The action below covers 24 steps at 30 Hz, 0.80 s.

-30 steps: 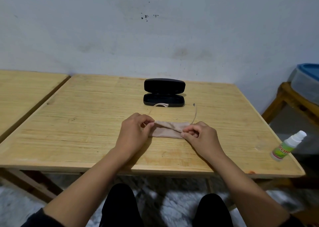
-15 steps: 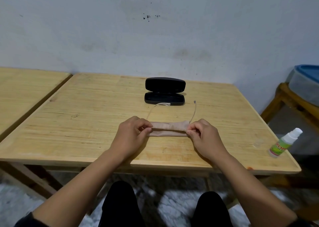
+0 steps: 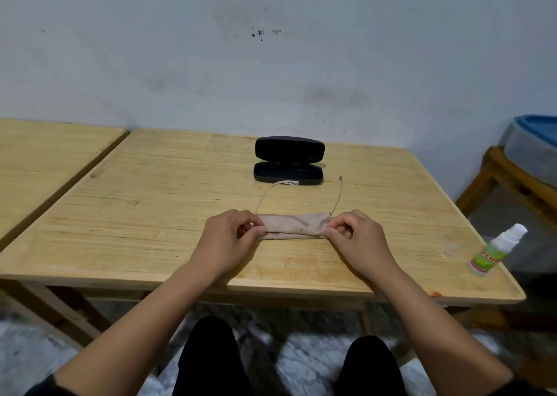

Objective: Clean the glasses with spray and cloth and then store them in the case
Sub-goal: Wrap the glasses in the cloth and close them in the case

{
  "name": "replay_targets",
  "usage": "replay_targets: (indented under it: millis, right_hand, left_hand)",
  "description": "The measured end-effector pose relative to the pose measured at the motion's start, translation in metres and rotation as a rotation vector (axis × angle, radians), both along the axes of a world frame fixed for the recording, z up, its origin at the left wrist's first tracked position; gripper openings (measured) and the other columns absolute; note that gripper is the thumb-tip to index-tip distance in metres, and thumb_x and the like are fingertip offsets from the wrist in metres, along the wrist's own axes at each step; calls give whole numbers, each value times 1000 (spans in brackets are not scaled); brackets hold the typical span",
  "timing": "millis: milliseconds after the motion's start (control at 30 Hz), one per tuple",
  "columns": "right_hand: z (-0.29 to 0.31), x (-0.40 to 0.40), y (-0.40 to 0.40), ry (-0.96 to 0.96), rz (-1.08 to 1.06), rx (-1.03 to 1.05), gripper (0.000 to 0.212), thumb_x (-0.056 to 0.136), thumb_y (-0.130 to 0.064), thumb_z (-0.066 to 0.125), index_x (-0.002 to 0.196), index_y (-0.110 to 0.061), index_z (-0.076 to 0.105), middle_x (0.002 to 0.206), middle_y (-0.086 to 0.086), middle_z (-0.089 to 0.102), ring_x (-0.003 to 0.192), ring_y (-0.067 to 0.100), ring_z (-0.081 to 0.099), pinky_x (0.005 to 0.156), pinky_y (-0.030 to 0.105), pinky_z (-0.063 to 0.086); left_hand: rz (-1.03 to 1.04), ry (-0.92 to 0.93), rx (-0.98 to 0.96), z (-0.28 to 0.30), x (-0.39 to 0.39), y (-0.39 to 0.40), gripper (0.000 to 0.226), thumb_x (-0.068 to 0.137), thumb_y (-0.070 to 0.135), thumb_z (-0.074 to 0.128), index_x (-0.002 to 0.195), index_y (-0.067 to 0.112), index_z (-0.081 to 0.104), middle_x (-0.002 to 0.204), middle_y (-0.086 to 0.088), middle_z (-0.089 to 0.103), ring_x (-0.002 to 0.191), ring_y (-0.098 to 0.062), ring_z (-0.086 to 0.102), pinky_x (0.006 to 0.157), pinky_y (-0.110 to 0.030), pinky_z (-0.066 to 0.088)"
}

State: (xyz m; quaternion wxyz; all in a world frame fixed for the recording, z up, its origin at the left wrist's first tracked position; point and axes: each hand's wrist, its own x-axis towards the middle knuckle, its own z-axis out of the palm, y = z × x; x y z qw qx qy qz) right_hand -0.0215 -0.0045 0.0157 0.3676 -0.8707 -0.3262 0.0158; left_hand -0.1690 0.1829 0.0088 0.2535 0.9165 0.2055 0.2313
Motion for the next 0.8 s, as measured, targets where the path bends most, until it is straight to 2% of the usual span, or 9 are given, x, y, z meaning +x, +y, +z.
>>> replay_targets:
  millis: [100,167,300,400,567,733,800]
  right_hand:
    - [2,6,-3,96,-101,131,4,83,-20,65,83,-17,69,87,-1,62,75,6,53,62,15,39]
    - [3,11,-5,140,-167,206,9,84,-21,65,91,-17,70,91,1,65,79,8,56,64,16,42]
    - [5,18,-2,167,-163,254,20,87,-20,62,106,-18,69,97,-2,65,80,-4,54,61,3,38]
    - [6,21,2,177,-132,264,17,87,-17,62,101,-17,71,95,-4,65,80,-6,53,60,-2,38]
    - [6,27,7,196,-57,254,12,85,-17,65,94,-17,73,97,-2,68,87,3,57,69,8,38]
    - [6,31,14,169,25,173,8,81,-16,69,88,-17,74,87,-2,65,79,5,54,64,2,39]
    - [6,32,17,158,52,146,7,80,-15,71,85,-16,74,83,-4,62,75,4,53,64,1,38]
  left_hand:
    - [60,-74,-39,1,1,3,14,82,34,65,91,24,69,79,8,64,72,-2,55,63,-7,34]
    - [112,-126,-31,3,3,5,16,83,30,65,95,21,68,82,7,63,71,0,52,64,-6,33]
    - [132,-196,-19,9,8,3,22,82,25,66,104,20,67,86,12,59,73,-5,52,68,-6,34]
    - [125,-220,-44,11,12,1,20,84,24,65,103,21,68,88,12,62,72,-1,53,67,-6,34]
    - [104,-231,-88,11,16,3,12,84,23,64,95,21,70,89,11,66,73,1,55,65,-7,34]
    - [95,-233,-180,14,17,3,10,85,21,64,92,22,71,74,24,59,73,11,54,61,1,34]
    - [80,-233,-201,14,18,3,9,85,21,64,91,23,71,76,19,63,75,11,55,62,2,34]
